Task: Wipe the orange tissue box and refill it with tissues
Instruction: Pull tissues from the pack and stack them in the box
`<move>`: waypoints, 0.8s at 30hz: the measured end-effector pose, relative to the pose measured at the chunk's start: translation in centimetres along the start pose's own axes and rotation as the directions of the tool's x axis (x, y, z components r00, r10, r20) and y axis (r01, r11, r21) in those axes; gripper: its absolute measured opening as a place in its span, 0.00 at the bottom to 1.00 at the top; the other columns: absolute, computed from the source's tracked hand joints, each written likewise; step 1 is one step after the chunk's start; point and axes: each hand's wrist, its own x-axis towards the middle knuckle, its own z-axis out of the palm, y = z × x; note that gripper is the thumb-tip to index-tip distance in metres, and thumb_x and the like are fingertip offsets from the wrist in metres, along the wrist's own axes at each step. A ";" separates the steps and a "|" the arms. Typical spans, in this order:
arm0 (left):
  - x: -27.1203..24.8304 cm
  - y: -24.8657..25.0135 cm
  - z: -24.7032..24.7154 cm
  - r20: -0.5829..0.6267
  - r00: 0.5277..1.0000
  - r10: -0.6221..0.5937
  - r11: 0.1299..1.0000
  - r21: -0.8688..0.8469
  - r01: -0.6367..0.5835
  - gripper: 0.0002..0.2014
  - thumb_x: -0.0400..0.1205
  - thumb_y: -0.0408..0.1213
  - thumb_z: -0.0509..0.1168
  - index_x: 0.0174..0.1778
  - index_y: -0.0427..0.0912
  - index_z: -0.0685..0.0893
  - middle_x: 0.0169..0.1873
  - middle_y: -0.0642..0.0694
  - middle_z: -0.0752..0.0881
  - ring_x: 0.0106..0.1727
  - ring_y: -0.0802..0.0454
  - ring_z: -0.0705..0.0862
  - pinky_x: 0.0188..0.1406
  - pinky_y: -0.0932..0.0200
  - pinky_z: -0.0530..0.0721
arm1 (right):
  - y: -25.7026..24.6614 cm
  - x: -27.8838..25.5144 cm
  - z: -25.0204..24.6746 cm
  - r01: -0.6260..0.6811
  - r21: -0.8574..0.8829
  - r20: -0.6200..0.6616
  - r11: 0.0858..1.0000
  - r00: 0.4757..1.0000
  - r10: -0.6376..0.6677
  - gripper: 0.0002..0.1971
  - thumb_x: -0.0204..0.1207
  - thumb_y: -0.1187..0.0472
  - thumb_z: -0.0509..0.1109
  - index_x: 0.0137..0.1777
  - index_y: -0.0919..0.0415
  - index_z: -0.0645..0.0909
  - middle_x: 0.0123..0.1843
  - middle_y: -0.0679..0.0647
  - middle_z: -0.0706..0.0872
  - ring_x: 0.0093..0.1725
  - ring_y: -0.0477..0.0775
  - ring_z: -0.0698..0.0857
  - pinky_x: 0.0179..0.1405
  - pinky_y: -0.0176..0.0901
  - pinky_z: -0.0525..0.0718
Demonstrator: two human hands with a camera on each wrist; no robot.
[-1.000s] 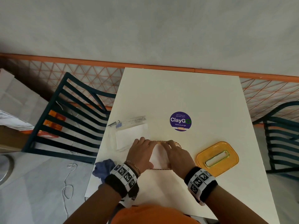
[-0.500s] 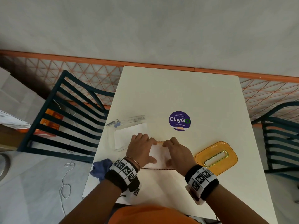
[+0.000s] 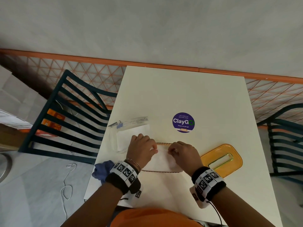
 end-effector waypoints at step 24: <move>-0.4 -0.2 1.3 -0.102 0.992 0.068 0.994 0.088 -0.060 0.03 0.76 0.47 0.78 0.38 0.56 0.92 0.31 0.58 0.88 0.38 0.51 0.81 0.47 0.53 0.67 | 1.2 -0.1 0.0 -0.019 0.031 -0.014 0.999 1.000 0.020 0.08 0.81 0.58 0.73 0.58 0.53 0.89 0.52 0.47 0.93 0.49 0.53 0.90 0.46 0.41 0.83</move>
